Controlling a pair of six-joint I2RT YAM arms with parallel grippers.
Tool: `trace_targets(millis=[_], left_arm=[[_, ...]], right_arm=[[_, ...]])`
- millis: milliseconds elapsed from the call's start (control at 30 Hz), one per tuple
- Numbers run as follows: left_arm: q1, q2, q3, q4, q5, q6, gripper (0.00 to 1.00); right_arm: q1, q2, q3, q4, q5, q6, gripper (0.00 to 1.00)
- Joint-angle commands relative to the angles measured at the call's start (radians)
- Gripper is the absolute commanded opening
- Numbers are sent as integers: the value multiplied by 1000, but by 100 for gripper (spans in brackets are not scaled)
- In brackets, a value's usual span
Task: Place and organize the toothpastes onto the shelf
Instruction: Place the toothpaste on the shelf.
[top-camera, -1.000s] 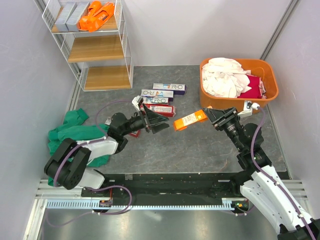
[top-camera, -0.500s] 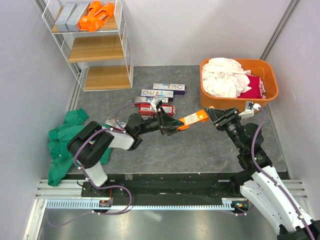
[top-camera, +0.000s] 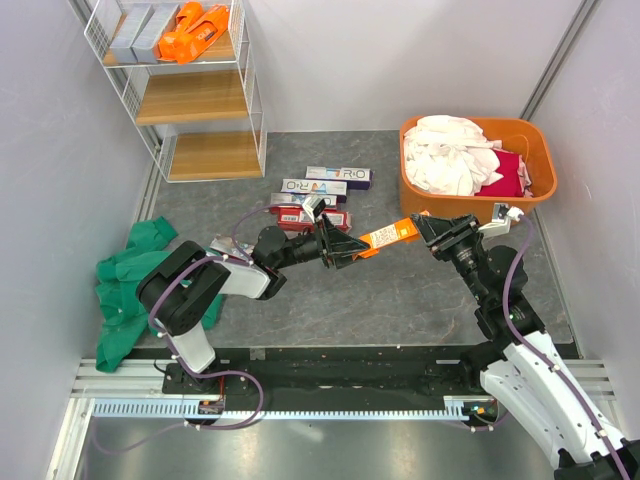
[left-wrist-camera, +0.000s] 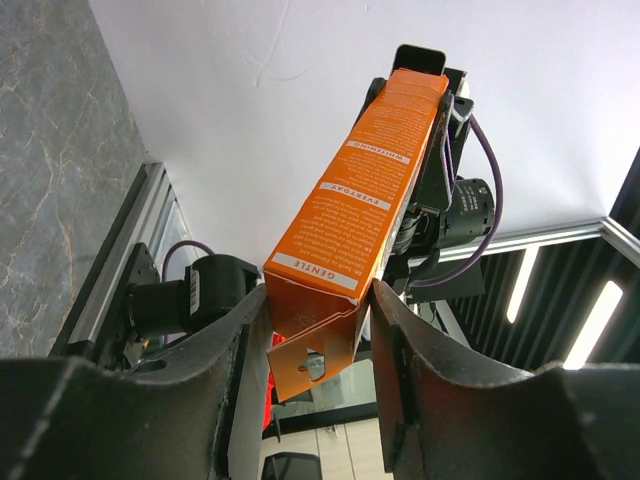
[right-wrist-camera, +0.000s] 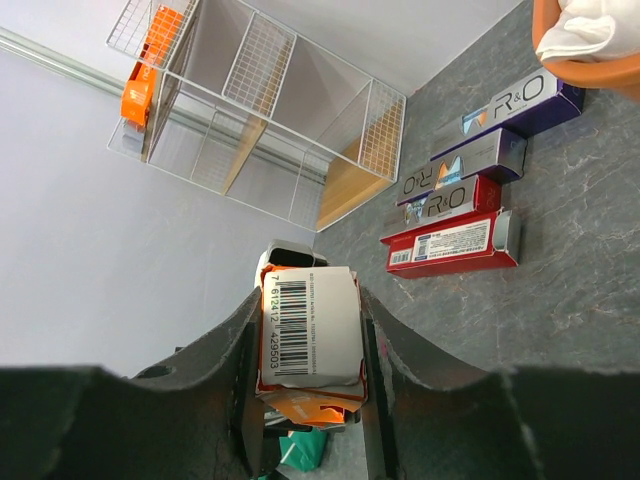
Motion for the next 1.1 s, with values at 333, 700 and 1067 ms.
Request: trace_targets(millis=[333,700,1067], left_arm=[[24,-57,-13,329,-31,12,21],[121,-163,-77,327,-5,23,11],[300,-295,-116,222,88,24,9]], right_arm=[[6,5,27,58,-35,57,48],[6,15,6,47,-33,71,79],[6,12,0,29,-27,66,90]])
